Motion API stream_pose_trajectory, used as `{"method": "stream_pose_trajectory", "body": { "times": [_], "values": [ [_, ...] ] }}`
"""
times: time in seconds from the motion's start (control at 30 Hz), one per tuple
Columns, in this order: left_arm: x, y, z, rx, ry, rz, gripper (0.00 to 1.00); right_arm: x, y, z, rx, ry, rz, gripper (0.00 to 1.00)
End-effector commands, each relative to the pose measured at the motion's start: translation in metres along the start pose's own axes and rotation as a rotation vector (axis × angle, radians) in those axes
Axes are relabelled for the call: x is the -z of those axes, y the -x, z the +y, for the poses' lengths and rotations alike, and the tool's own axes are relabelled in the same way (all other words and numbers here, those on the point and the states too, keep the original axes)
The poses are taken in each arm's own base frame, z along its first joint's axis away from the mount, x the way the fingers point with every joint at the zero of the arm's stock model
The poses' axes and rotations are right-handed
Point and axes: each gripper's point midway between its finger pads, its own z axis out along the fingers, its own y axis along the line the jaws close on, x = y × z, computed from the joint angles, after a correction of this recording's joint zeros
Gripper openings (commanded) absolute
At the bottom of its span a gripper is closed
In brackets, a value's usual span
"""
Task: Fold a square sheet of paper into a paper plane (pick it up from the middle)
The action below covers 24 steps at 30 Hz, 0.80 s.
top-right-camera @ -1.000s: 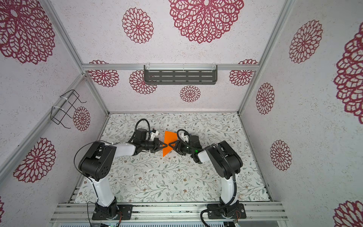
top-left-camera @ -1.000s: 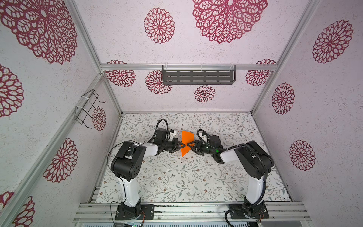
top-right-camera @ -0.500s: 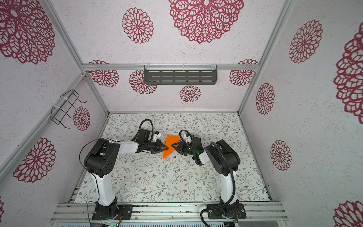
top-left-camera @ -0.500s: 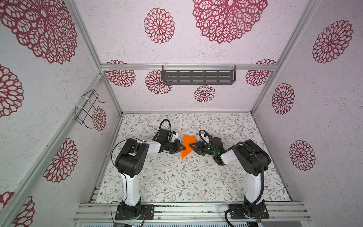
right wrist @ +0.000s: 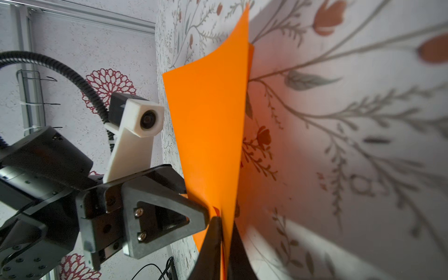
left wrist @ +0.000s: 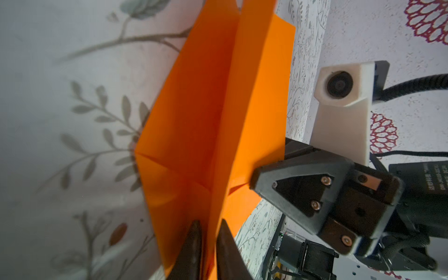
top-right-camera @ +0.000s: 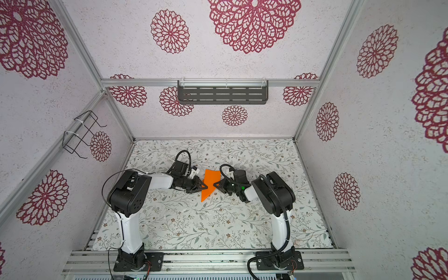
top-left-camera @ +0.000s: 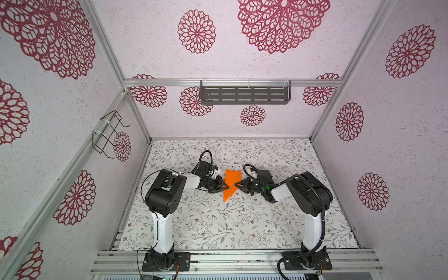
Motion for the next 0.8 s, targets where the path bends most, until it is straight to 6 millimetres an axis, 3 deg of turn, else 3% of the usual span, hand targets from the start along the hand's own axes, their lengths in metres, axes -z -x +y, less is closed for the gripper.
{"method": "stream_pose_trajectory", "body": {
  "times": [0.0, 0.23, 0.57, 0.77],
  "values": [
    [-0.001, 0.001, 0.004, -0.024, 0.032, -0.002, 0.20, -0.005, 0.001, 0.002, 0.051, -0.028, -0.004, 0.09],
    [0.008, -0.001, 0.003, -0.040, 0.067, -0.012, 0.28, -0.012, -0.005, -0.006, 0.062, -0.096, 0.007, 0.09],
    [0.043, -0.002, -0.004, -0.056, 0.132, -0.086, 0.43, -0.018, -0.009, -0.008, 0.061, -0.125, 0.019, 0.09],
    [0.055, -0.010, 0.005, -0.036, 0.195, -0.129, 0.44, -0.019, -0.010, -0.010, 0.055, -0.135, 0.022, 0.09]
  ]
}}
